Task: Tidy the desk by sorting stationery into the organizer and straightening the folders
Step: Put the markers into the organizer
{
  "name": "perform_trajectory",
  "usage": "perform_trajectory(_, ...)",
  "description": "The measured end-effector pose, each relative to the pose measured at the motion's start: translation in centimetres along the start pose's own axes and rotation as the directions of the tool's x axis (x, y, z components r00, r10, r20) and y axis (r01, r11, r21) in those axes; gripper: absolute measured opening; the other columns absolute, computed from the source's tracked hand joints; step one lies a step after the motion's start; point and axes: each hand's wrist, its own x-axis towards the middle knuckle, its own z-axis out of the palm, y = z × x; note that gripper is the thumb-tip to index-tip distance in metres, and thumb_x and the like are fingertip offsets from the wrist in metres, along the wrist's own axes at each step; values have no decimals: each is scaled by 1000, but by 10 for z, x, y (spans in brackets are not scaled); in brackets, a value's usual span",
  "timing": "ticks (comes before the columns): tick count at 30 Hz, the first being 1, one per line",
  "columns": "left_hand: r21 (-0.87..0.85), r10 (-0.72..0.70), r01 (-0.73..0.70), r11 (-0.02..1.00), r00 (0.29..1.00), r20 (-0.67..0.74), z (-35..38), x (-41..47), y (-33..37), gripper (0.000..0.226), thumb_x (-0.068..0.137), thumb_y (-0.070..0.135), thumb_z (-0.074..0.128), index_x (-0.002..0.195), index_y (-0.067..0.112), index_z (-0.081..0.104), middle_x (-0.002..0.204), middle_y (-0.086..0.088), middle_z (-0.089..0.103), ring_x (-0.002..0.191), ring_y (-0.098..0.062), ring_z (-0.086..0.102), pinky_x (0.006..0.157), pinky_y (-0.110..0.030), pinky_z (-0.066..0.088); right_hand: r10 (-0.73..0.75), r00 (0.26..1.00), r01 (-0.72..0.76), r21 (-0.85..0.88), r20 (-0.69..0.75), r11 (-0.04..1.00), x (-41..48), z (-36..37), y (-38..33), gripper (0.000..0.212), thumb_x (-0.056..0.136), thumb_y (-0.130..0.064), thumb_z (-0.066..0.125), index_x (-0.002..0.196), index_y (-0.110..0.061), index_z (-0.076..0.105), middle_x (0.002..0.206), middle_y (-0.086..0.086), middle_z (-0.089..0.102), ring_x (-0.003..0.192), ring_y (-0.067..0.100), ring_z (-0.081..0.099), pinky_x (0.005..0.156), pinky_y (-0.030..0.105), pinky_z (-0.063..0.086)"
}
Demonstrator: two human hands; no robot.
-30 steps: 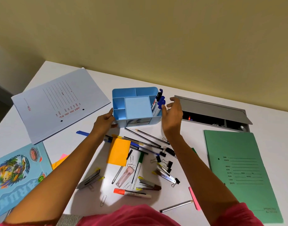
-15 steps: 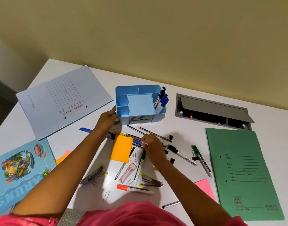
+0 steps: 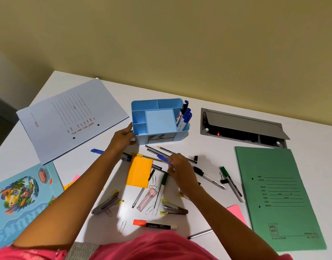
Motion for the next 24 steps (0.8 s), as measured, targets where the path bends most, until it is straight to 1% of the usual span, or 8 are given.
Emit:
perform_trajectory(4, 2, 2, -2, 1000, 1000, -2, 0, 1, 0, 48, 99, 23, 46, 145, 28, 35, 146, -7, 46, 116, -23, 58, 89, -33, 33, 57, 997, -55, 51, -47, 997, -3, -8, 2, 14, 93, -13, 55, 106, -8, 59, 101, 9, 61, 91, 18, 56, 77, 26, 51)
perform_trajectory(7, -8, 1, -1, 1000, 1000, -1, 0, 0, 0, 48, 99, 25, 47, 145, 28, 35, 146, -6, 45, 114, -23, 59, 87, -32, 32, 76, 997, -76, -53, 9, 996, -6, -3, 7, 14, 96, -17, 51, 108, -11, 56, 105, 5, 60, 96, 17, 54, 79, 25, 48)
perform_trajectory(11, -17, 1, -1, 1000, 1000, 7, 0, -1, 0, 48, 99, 25, 46, 146, 28, 35, 147, -5, 44, 112, -20, 58, 86, -31, 32, 145, 988, -139, -113, 46, 984, -12, 4, 13, 16, 96, -15, 50, 110, -10, 54, 112, 7, 58, 103, 19, 52, 83, 24, 43)
perform_trajectory(15, -12, 2, -2, 1000, 1000, 6, 0, -1, 0, 48, 99, 27, 47, 145, 30, 35, 146, -5, 45, 110, -20, 58, 87, -32, 31, 134, 990, -138, -110, -42, 984, -18, 5, 9, 21, 93, -8, 53, 114, -6, 55, 115, 11, 58, 105, 24, 52, 87, 28, 44)
perform_trajectory(17, -11, 3, -3, 1000, 1000, 5, 1, -1, 0, 49, 98, 28, 47, 145, 30, 35, 146, -5, 45, 112, -21, 58, 87, -32, 31, 128, 990, -133, -77, -67, 988, -22, 5, 2, 21, 95, -15, 53, 114, -6, 53, 113, 11, 57, 102, 23, 53, 84, 27, 46)
perform_trajectory(20, -16, 2, -2, 1000, 1000, -6, 1, 0, -1, 48, 99, 27, 47, 145, 29, 36, 146, -6, 45, 116, -24, 58, 87, -31, 31, 210, 978, -211, 7, 9, 978, -28, 10, -14, 27, 96, -31, 52, 112, -10, 49, 109, 7, 59, 97, 19, 57, 76, 26, 46)
perform_trajectory(22, -16, 4, -4, 1000, 1000, -11, 1, 0, -2, 47, 99, 28, 47, 145, 29, 36, 146, -7, 45, 116, -24, 58, 88, -31, 31, 256, 963, -258, 8, 89, 966, -31, 16, -23, 38, 94, -37, 53, 120, -10, 46, 113, 7, 59, 102, 21, 59, 81, 30, 48)
perform_trajectory(24, -14, 3, -3, 1000, 1000, -10, 1, 0, -1, 48, 99, 27, 47, 145, 29, 36, 147, -6, 44, 117, -25, 58, 88, -31, 31, 286, 950, -289, 5, 128, 957, -33, 20, -28, 45, 94, -35, 53, 129, -9, 39, 116, 7, 59, 105, 22, 60, 84, 32, 51)
